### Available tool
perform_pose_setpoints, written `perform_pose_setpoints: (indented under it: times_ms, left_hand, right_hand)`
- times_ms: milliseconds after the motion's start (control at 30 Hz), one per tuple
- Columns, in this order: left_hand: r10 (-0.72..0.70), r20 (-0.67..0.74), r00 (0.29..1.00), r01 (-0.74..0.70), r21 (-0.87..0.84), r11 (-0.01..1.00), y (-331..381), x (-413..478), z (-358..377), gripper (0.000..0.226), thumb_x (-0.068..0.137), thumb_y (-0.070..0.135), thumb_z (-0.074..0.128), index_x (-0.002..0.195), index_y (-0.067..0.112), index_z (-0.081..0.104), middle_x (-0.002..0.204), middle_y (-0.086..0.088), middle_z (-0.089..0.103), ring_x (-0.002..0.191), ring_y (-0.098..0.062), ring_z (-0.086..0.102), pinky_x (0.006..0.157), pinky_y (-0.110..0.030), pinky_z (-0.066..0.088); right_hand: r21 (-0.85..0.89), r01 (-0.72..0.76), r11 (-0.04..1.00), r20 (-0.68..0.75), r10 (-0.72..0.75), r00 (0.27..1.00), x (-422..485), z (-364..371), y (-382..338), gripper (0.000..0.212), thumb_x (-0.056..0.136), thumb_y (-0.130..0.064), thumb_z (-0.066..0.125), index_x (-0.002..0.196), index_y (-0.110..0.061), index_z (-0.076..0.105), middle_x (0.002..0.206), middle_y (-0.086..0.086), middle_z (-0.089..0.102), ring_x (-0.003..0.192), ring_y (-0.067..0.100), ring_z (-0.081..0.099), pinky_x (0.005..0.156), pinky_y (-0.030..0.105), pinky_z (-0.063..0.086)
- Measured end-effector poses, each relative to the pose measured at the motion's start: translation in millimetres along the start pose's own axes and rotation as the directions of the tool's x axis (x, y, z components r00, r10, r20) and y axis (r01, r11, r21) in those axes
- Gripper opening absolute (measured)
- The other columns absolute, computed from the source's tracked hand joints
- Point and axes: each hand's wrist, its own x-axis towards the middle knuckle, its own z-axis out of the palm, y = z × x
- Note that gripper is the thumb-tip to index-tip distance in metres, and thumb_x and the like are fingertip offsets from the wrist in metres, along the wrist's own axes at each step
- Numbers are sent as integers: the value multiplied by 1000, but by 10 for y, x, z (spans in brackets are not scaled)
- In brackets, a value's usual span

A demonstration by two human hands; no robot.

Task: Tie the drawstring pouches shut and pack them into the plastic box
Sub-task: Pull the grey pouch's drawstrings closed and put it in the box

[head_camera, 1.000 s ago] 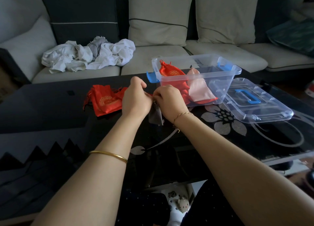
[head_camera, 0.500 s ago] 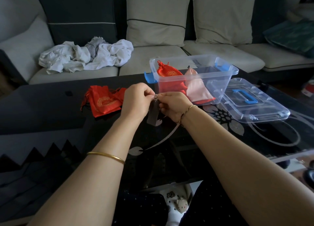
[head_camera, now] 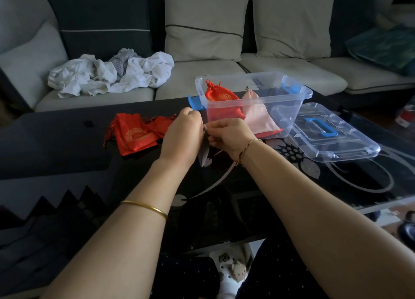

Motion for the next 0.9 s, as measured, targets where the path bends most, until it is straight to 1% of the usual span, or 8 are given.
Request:
perform_pose_setpoints:
  times_ms: [67,200,400,533,633,700,800,900]
  left_hand:
    - [-27,-6,1000,27,0,1000,-45,-3,5,8,93,4,48,89,3,55,103,-13,53,78,-20,52,66,-26,35]
    - [-79,17,997,79,-15,997,-100,-2,25,9,95,5,44,94,4,53,104,-13,51,75,-17,46,64,-25,31]
    - [-98,6,995,98,29,995,-72,-10,90,12,91,-2,41,87,8,46,101,-17,50,73,-22,41,62,-31,29]
    - [-103,-11,995,103,3,995,-62,-1,124,12,91,-4,40,93,4,49,104,-17,50,74,-23,43,64,-31,33]
    - [-112,-4,994,112,-77,991,-77,35,115,10,94,2,42,98,1,51,106,-17,50,80,-21,47,67,-23,32]
    - [-88,-35,996,84,-83,993,-113,56,99,10,95,5,42,89,5,50,99,-15,52,81,-17,46,66,-20,30]
    - [-62,-61,996,52,-157,986,-142,78,98,14,94,4,43,81,9,47,90,-11,52,78,-15,45,66,-19,31]
    - [-89,-78,993,70,-218,974,-116,127,131,16,91,1,44,77,2,52,89,-13,56,80,-20,52,67,-22,38]
  right_hand:
    - [-128,69,989,-70,-79,994,24,-22,6,15,87,8,53,92,-2,63,71,6,57,59,13,52,62,25,51]
    - [-179,110,978,-118,-132,984,53,-82,-3,21,82,13,52,92,-5,59,73,9,59,58,17,55,53,23,52]
    - [-157,65,985,-150,-89,985,84,-121,-33,28,78,13,55,77,-15,57,85,13,63,61,19,59,47,21,51]
    - [-97,83,992,-167,-98,981,80,-136,-43,27,77,14,54,73,-13,54,71,9,59,55,16,56,47,21,49]
    - [-169,91,981,-119,-112,986,57,-186,-25,21,82,9,57,80,-12,55,74,6,60,58,14,58,51,21,53]
    - [-152,48,987,-61,-58,997,32,-216,-15,14,87,3,55,95,-8,55,82,8,61,61,15,60,56,26,56]
    - [-146,-21,989,-53,14,998,28,-276,-12,26,92,-1,49,117,-8,51,93,9,61,63,16,62,59,30,55]
    - [-180,-60,982,1,62,998,9,-345,-9,25,89,-1,53,111,-11,58,87,7,61,62,12,59,52,23,50]
